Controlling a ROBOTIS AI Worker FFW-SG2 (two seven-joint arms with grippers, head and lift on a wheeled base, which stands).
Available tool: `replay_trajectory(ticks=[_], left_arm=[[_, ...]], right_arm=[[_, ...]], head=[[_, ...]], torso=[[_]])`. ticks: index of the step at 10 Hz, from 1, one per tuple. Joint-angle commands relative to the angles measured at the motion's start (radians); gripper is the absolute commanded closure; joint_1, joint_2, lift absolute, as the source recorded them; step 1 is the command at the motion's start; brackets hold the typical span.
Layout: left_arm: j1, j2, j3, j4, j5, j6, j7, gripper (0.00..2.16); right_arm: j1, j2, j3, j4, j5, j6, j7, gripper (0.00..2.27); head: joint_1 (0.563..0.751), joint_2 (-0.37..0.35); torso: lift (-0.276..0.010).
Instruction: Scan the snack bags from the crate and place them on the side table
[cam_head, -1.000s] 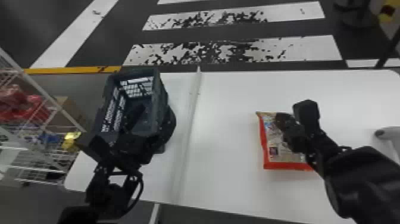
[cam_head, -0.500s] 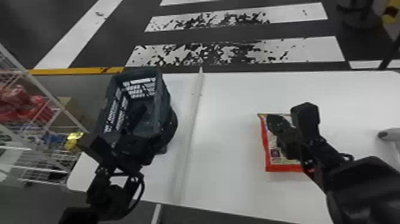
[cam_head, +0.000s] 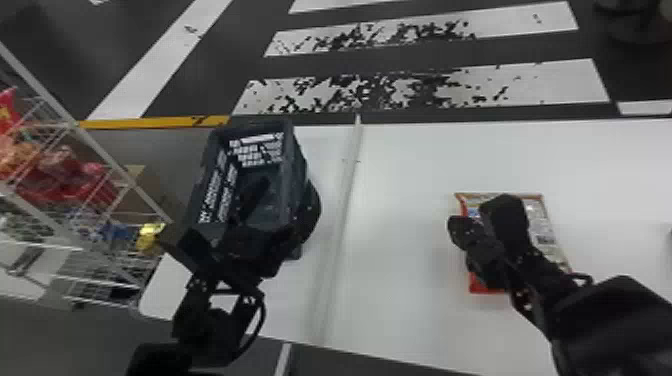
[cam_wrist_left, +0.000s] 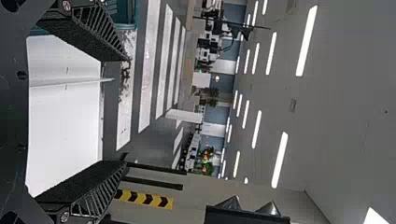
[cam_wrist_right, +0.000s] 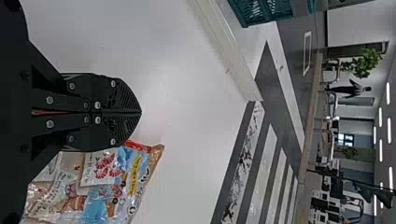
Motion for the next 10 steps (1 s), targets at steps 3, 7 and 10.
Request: replay_trajectory(ticks=[3, 7, 10], left_arm=[[-0.002, -0.001, -0.003, 0.004, 0.0, -0.001, 0.0, 0.09], [-0.006, -0.003, -0.011, 0.013, 0.0, -0.001, 0.0, 0.09], [-0.008, -0.003, -0.011, 0.016, 0.0, -0.001, -0.002, 0.09]], right_arm=[[-0.001, -0.003, -0.009, 0.037, 0.017, -0.006, -0.003, 2.24], [0.011, -0.021, -0.06, 0.032, 0.02, -0.006, -0.002, 2.24], [0.01, -0.044, -0.088, 0.031, 0.022, 0.0, 0.0, 2.24]], head=[[0.695, 0.292], [0.695, 0.259], [0.695, 0.22]], torso=[[-0.081], [-0.081], [-0.081]])
